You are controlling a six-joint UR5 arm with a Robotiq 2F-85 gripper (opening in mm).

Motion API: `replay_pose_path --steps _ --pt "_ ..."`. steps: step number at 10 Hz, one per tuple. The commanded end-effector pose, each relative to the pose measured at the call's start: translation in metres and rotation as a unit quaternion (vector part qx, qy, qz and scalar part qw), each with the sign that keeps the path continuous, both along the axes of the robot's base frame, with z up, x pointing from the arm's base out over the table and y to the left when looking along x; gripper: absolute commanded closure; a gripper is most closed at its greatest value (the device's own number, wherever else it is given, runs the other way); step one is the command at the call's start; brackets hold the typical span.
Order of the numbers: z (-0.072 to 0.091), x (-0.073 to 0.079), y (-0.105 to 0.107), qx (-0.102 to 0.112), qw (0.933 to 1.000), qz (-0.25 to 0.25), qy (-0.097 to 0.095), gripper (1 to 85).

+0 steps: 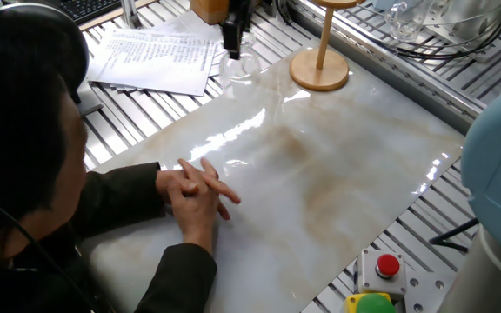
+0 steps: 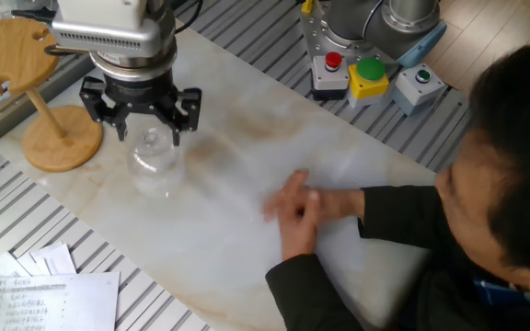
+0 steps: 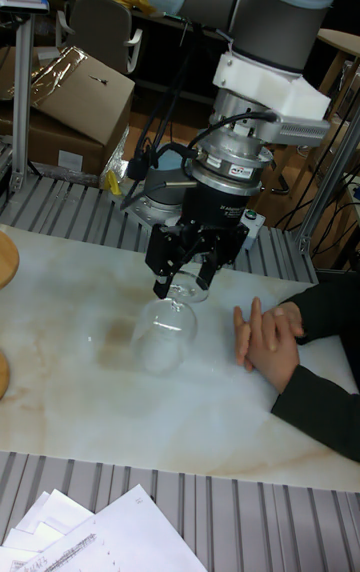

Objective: Put the glass cup onto the shelf

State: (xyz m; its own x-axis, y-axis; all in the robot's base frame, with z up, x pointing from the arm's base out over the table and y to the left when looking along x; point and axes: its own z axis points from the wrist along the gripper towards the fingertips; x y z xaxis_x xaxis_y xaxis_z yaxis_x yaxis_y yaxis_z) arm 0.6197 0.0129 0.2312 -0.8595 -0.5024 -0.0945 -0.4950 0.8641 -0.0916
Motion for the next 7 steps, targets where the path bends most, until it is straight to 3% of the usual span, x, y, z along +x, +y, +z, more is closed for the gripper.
replay_pose_path --steps 1,2,4,5,7 --pt "0.004 0.018 0.009 0.03 0.9957 -0.08 -0.036 84.7" --pt "0.004 0.02 0.005 0.022 0.996 -0.077 -0.04 84.7" --pt "0.006 0.023 -0.007 -0.012 0.9988 -0.015 -0.046 84.7" --pt "0.008 0.026 -0.022 -0.041 0.9979 0.025 -0.043 84.7" --pt "0.025 0.046 -0.083 -0.07 0.9926 0.094 -0.035 84.7"
